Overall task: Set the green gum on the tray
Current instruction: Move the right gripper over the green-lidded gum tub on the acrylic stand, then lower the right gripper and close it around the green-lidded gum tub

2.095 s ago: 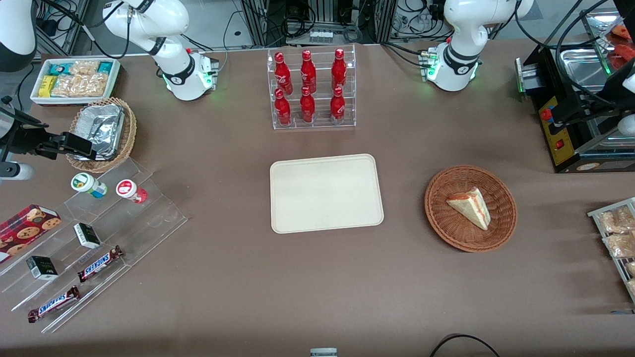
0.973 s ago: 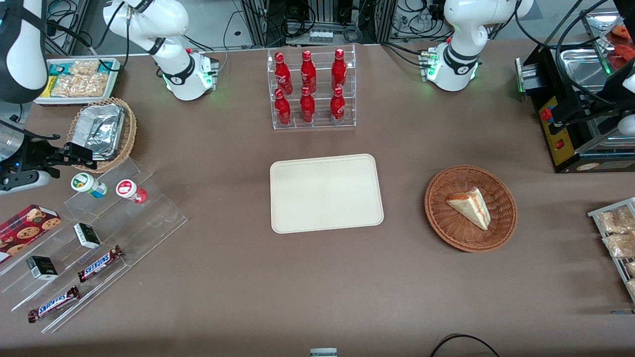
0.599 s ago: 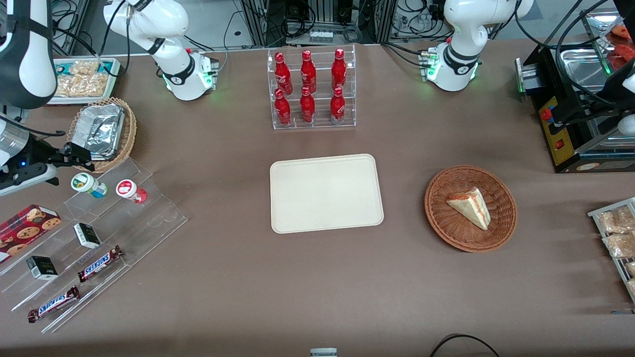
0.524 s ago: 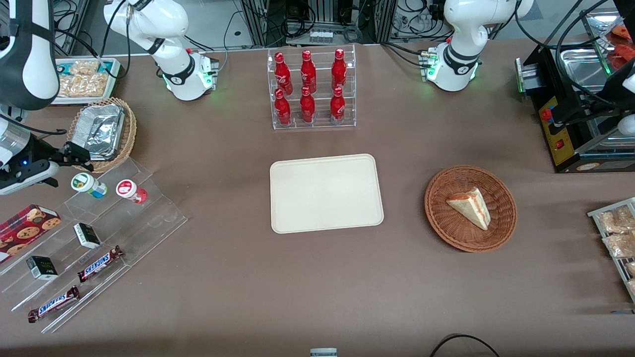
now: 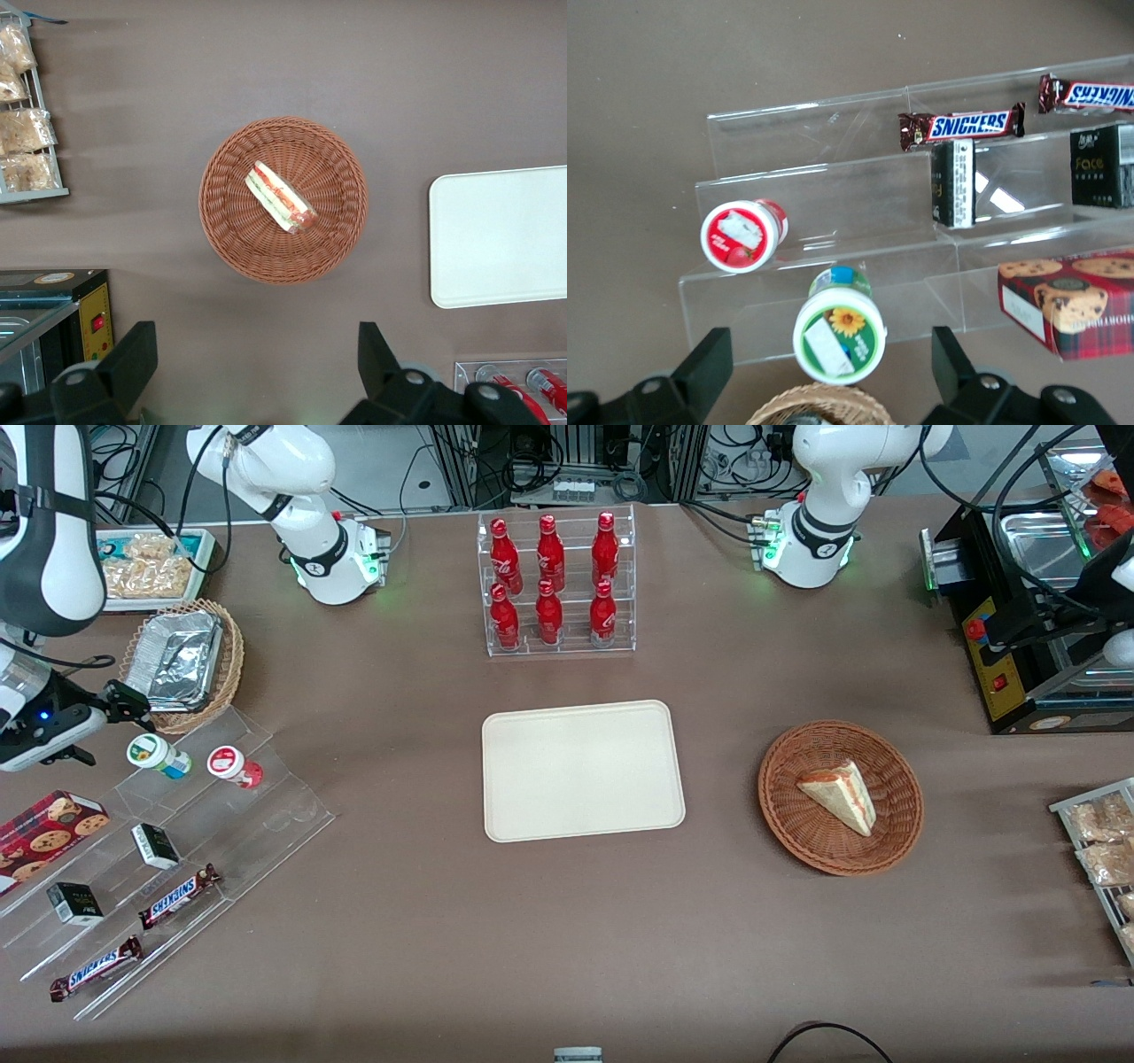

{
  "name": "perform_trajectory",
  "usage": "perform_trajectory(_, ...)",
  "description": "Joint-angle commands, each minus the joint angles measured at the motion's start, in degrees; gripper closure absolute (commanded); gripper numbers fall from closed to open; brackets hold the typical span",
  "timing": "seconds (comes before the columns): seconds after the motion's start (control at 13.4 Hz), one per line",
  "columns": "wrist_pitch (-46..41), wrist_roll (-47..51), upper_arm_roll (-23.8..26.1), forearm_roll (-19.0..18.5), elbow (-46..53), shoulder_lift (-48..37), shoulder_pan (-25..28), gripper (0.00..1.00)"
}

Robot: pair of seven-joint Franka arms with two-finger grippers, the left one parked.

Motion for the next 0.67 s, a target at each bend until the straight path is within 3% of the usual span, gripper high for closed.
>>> perform_trajectory(0.0, 3.7, -2.1, 0.2, 0.3, -2.2, 0.7, -0.3, 0.00)
perform_trajectory(0.6, 5.1, -3.3, 0.0, 0.3, -2.5, 3.1, -1.5, 0.00)
